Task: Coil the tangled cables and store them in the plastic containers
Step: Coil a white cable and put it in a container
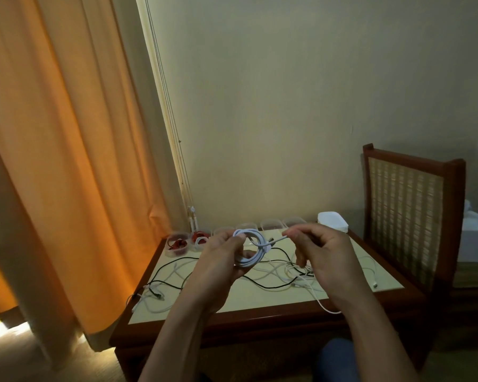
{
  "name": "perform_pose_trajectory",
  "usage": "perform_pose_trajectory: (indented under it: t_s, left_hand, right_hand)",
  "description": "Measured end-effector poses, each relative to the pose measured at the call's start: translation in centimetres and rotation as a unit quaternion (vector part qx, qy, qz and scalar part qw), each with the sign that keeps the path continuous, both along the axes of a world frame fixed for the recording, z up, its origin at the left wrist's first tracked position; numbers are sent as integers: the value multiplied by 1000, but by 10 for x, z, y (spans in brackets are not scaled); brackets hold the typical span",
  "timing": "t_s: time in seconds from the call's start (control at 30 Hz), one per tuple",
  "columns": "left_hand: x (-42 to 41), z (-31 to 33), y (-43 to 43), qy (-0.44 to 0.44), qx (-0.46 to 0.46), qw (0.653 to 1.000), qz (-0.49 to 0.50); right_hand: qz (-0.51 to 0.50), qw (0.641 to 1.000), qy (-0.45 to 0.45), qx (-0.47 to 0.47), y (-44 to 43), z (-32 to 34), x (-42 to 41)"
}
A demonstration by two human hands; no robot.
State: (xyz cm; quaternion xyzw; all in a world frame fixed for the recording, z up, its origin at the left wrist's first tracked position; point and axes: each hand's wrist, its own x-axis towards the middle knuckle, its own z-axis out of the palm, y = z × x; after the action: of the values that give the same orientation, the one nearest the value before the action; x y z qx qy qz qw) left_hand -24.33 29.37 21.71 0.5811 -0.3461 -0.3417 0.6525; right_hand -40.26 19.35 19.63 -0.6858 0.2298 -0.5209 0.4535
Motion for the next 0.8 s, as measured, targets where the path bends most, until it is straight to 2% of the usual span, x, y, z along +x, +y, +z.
perform_pose_trajectory:
  t_s: [0.13,0.27,0.37,0.47,0.53,0.63,0.8]
  left_hand:
    - [6,-3,2,-126,17,992,-10]
    - [23,0,6,-246,40,969,-5]
    - [35,5,8,-295,82,952,3]
    - [44,9,6,-308,118,944,3]
    - [47,13,6,-291,124,948,-16]
    - [49,17,6,-184,112,974,-64]
    - [47,13,5,-9,78,992,-95]
  right_hand:
    - [-7,998,15,-63,-3,9,-1]
    - [-10,984,95,-152,-17,16,-8]
    - [-17,947,197,-255,-35,21,-16]
    - [-47,903,228,-361,-52,22,-15]
    - [-105,871,225,-424,-63,19,-11]
    - [-198,852,223,-429,-69,12,-8]
    - [-215,905,171,-324,-48,-3,-1]
